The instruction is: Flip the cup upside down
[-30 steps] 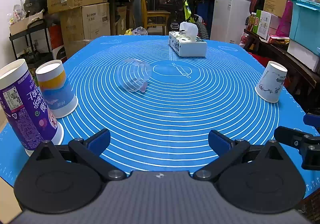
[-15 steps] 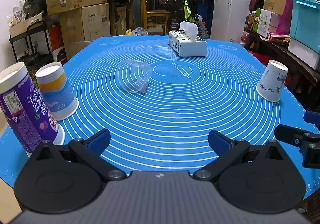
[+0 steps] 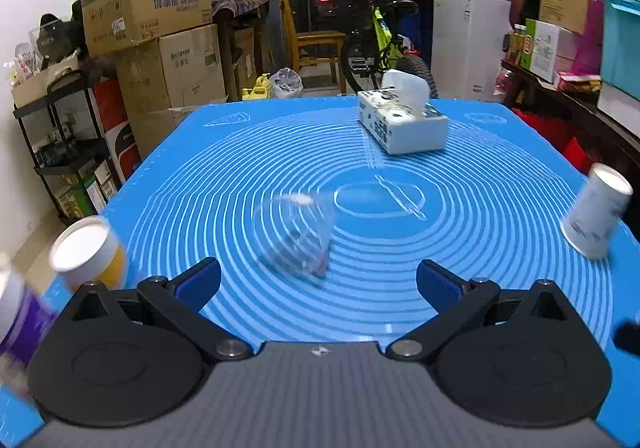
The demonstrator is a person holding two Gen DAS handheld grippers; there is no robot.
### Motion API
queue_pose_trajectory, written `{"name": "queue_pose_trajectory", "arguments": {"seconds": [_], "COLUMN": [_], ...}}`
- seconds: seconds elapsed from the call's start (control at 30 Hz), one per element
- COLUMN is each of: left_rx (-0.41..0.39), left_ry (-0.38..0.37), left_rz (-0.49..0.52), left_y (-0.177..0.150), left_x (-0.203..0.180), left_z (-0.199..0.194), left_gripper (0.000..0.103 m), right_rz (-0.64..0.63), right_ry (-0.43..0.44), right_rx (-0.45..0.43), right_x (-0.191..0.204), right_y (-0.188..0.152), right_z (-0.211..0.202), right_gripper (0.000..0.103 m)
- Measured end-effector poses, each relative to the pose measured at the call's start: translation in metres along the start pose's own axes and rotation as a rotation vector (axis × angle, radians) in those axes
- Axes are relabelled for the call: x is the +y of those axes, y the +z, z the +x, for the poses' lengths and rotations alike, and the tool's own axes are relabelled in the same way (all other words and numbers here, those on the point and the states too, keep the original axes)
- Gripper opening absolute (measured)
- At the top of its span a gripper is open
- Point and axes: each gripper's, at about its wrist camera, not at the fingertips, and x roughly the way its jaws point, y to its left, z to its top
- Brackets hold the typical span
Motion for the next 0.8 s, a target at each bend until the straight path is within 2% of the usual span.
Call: {"name": "queue_pose_trajectory", "arguments": {"seconds": [0.13,0.3,0.57,0.6,0.63,0.67,0.8], "left_rx": [0.016,0.021,0.073,0.077,0.085,0.103,0.084], "left_ry": [0.005,0.057,0.043,0.039,0.033,0.021,0.011], "left_rz": [-0.030,-0.026,-0.066,-0.064,-0.065,-0.067,-0.071], "left_y": [0.009,0.018,0.020,0.019,0.018,0.017,0.017], "left_x": [0.002,0.006,0.020,0.020,0.021,0.021,0.023], "left_z": [0.029,0.059,0.088,0.089,0.092,0.094,0.093], "left_gripper": [0.103,0.103,0.102,0.098,0.085,0.082,0.071], "right_rz": [0.006,0.014,0.023,0.023,0.022,0.022,0.021], "right_ry": [-0.006,-0.015,-0.035,-0.036,-0.037,-0.038,-0.041], "right_rx": [-0.001,0.004,0.021,0.024,0.025,0.027,0.029], "right_x": [-0.003,-0.008,-0.013,-0.013,-0.013,-0.013,-0.012], "right_y": [0.002,0.002,-0.001,-0.002,-0.002,-0.002,-0.003], "right_z": [0.006,0.012,0.023,0.024,0.024,0.025,0.025], "right_gripper": [0.101,0.101,0.101,0.101,0.101,0.101,0.101]}}
